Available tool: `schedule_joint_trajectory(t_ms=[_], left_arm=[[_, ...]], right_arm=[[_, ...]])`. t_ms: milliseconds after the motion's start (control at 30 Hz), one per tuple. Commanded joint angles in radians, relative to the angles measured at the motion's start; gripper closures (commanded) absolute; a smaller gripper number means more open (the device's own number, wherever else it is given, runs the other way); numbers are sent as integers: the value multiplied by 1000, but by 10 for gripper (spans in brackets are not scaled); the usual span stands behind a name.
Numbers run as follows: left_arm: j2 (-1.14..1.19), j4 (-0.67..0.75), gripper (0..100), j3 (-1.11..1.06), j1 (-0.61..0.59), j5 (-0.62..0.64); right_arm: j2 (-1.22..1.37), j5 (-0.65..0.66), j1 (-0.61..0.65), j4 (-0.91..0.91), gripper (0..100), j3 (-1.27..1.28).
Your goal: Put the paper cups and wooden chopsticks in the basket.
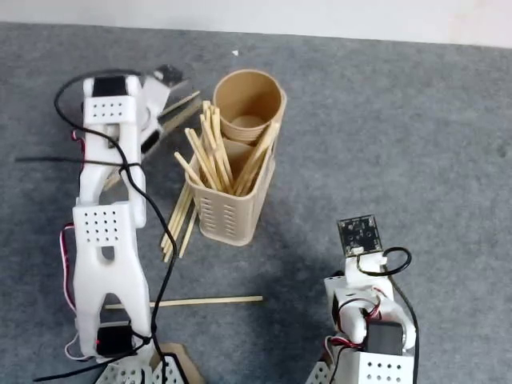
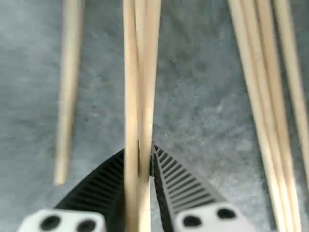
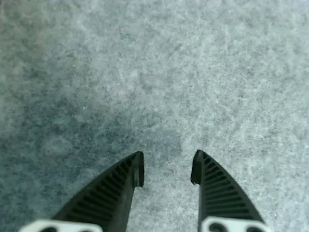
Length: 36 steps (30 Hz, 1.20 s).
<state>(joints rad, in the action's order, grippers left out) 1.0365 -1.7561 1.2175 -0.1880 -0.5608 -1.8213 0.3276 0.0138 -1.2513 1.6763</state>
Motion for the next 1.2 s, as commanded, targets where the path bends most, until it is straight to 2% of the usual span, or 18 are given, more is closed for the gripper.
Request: schedule_joint_trajectory(t_ms=[0,300,533,700,800,867,1067,1167], left_arm=[[-88,-23,996,151,36,104],[-607,-23,996,-61,226,367],[-1033,-17,996,-263,444,470],[-1218,83,996,-372,561,516],[-1325,178,996,-529,593,520],[-1422,272,996,-707,608,517],[-1860,756,997,-1385,607,450],[-1906,911,997,-1527,602,453]], right_arm=[[-12,9,-12,-5,829,117],[-12,9,-12,-5,829,117],[-12,9,-12,-5,829,117],[-12,9,-12,-5,829,117],[-12,9,-12,-5,829,117],[-12,9,-12,-5,829,117],[-12,9,-12,-5,829,117],[-12,9,-12,-5,829,117]])
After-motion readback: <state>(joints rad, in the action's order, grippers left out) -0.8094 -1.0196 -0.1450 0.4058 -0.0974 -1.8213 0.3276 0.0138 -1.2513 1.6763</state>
